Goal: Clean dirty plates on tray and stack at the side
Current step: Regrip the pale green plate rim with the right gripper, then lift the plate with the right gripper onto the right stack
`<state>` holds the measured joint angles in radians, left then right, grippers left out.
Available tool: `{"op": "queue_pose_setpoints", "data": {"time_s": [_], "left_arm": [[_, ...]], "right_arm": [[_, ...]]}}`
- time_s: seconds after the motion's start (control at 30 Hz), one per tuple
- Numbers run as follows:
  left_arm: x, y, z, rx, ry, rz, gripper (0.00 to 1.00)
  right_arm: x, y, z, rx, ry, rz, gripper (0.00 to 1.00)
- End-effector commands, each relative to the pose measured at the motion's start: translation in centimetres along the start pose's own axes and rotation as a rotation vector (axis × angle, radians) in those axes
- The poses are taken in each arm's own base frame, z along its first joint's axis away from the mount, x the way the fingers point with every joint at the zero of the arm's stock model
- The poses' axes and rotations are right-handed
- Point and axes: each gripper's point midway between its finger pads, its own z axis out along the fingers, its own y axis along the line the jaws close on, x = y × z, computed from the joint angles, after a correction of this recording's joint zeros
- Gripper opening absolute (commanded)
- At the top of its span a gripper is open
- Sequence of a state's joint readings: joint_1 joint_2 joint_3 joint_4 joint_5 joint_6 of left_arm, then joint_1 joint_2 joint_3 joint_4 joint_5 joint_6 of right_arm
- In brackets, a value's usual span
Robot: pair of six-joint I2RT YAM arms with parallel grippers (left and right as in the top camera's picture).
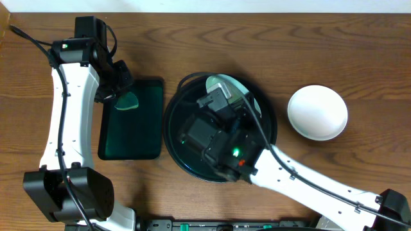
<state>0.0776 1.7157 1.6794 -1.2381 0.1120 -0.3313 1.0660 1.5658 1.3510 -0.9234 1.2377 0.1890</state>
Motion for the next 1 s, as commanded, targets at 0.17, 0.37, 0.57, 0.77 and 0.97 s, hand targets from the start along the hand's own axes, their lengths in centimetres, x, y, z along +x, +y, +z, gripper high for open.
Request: {"op": "queue_pose_setpoints", "data": {"time_s": [0.17,0.37,0.57,0.77,0.97], "left_arm": [[0.0,0.4,0.3,-0.021,0.007,0.023,0.08],[0.1,0.4,0.3,-0.021,0.007,0.023,0.07],[0.1,0.4,0.4,-0.022,0.009,0.022,0.07],[0.1,0.4,0.4,-0.022,0.009,0.022,0.07],[0.0,0.4,0.4,-0.020,0.005,0.022,0.07]], "right_arm": [[-2.1,-4.2,-3.0,0.249,-0.121,0.018,0.01],[-1.7,-2.2,-2.4,0.121,-0.097,0.052,0.01],[1.3,4.6,0.2,-0.337,0.126,0.207,0.01],[3.5,8.4,1.4,-0.739,0.367,0.359,0.01],[3.2,7.9,2.5,-1.108,0.461,0.549,0.01]]}}
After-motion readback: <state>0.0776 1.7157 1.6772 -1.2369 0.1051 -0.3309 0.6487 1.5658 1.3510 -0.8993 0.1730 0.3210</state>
